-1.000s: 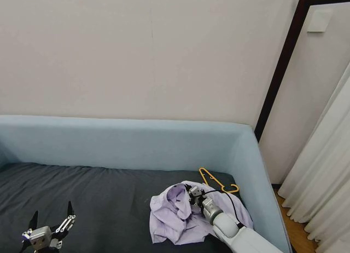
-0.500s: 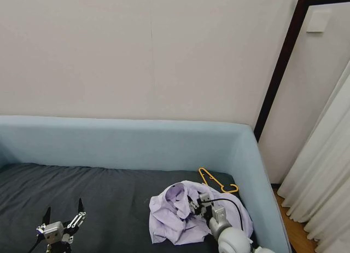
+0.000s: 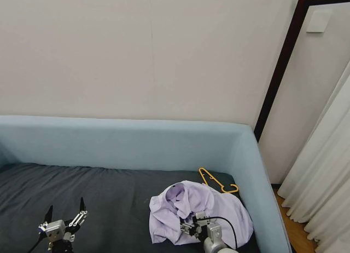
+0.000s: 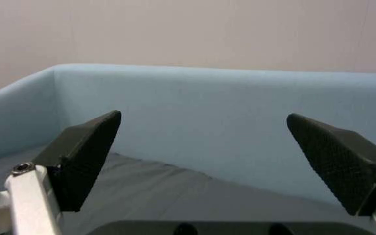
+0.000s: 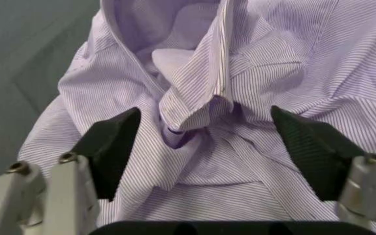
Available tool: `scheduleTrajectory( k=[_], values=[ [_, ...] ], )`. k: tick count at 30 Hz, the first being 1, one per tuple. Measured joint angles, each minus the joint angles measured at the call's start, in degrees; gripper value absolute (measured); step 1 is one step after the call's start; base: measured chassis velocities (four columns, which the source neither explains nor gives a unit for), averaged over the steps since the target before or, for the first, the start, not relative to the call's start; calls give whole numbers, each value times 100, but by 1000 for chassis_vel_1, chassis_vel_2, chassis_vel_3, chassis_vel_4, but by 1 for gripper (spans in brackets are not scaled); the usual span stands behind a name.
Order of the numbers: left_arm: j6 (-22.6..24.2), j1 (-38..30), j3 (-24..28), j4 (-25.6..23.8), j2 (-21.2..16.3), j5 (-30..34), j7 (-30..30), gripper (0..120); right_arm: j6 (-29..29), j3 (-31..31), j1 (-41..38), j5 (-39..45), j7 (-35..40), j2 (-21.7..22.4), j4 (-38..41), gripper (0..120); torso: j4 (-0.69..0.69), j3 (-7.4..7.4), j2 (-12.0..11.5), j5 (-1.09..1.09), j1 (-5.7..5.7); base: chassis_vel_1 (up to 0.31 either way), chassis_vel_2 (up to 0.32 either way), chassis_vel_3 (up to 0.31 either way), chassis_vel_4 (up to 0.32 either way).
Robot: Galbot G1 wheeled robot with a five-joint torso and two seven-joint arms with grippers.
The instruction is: Pick up the clothes from the sofa and hang them on the clothes hanger.
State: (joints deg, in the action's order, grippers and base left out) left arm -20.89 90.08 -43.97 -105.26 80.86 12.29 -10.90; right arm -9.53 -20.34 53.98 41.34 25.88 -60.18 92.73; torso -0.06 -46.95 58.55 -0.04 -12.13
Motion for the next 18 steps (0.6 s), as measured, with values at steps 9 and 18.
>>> scheduleTrajectory(
  k=[9,18],
  values=[
    [0,59,-79,-63,-33,49,-6,100,114,38,-41,79,-22,-294,-310,43,0,0,0,0,0,0,0,0,0],
    [-6,42,-87,-61,-14,61,-12,100,225,100,-138,70,67,-431,-538,8,0,-1,0,0,0,0,0,0,0]
  ],
)
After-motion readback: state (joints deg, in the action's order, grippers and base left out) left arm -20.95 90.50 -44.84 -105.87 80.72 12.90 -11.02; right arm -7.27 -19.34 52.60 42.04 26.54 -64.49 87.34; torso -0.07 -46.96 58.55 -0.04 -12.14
